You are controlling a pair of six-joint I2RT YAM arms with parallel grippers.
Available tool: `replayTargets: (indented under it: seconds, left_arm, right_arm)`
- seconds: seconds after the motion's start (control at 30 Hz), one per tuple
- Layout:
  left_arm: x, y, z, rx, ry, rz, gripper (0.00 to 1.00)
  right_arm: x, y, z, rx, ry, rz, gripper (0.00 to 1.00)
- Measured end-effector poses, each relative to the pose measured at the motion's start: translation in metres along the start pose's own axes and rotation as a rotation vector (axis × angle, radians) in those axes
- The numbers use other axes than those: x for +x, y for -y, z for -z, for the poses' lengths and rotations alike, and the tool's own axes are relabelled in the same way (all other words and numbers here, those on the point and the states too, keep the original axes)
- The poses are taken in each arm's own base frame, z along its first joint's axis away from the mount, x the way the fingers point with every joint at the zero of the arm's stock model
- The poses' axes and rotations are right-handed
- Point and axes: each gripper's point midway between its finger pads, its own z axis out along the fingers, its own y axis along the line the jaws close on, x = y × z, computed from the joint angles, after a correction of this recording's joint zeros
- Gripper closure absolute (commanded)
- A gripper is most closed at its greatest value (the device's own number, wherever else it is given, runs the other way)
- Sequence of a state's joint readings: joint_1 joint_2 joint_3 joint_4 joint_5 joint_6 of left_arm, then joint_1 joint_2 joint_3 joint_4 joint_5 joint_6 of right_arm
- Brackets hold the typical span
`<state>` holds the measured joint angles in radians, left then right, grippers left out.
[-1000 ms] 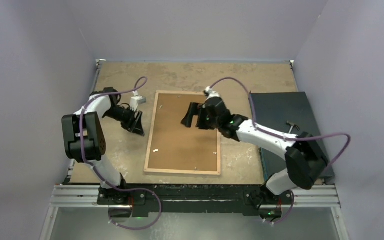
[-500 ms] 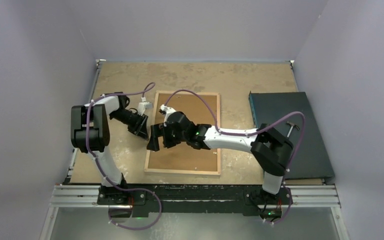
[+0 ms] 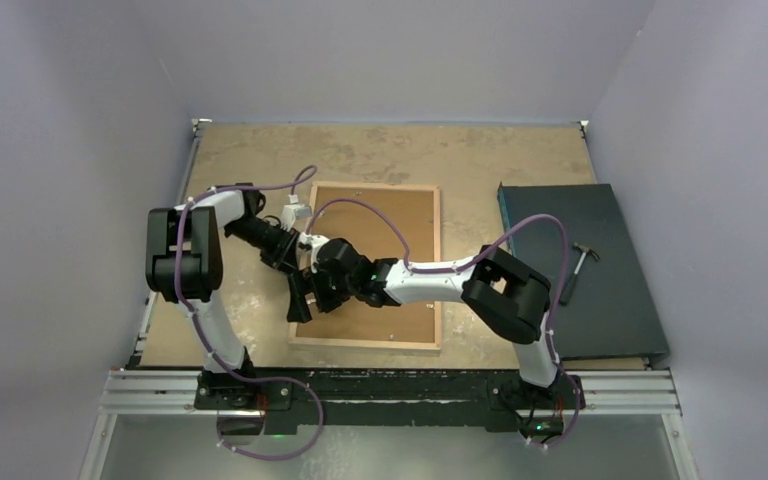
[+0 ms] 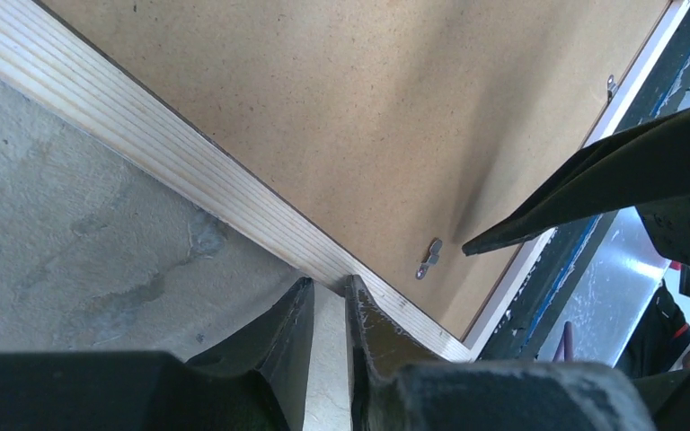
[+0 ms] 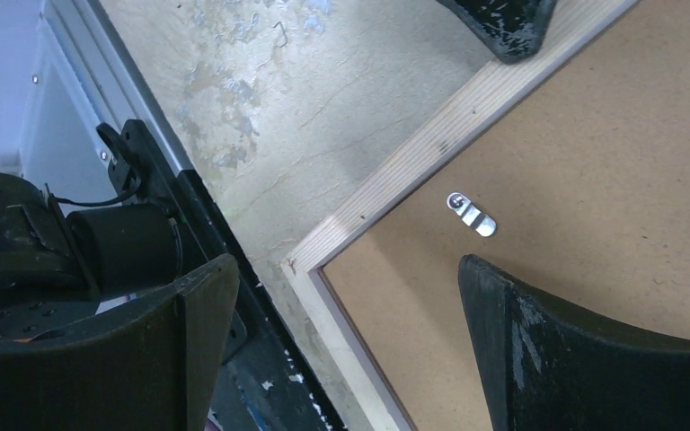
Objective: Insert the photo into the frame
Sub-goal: Adjust the photo frame at the center of the board, then install the photo frame at the center of the board.
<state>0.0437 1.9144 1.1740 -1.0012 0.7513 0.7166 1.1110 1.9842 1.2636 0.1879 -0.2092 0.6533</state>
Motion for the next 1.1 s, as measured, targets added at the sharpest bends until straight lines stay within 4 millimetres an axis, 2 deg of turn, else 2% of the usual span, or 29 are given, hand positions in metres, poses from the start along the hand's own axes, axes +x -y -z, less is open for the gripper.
replayTargets:
  seconds: [0.47, 1.1]
  left_arm:
    - [0.000, 0.001, 0.000, 0.000, -0.001, 0.019, 0.89]
    - [0.001, 0.002, 0.001, -0.011, 0.003, 0.008, 0.92]
  right_arm:
    - [0.006, -0.002, -0.007, -0.038, -0.019, 0.021, 0.07]
    - [0.002, 0.000, -0.011, -0.043, 0.001, 0.024, 0.07]
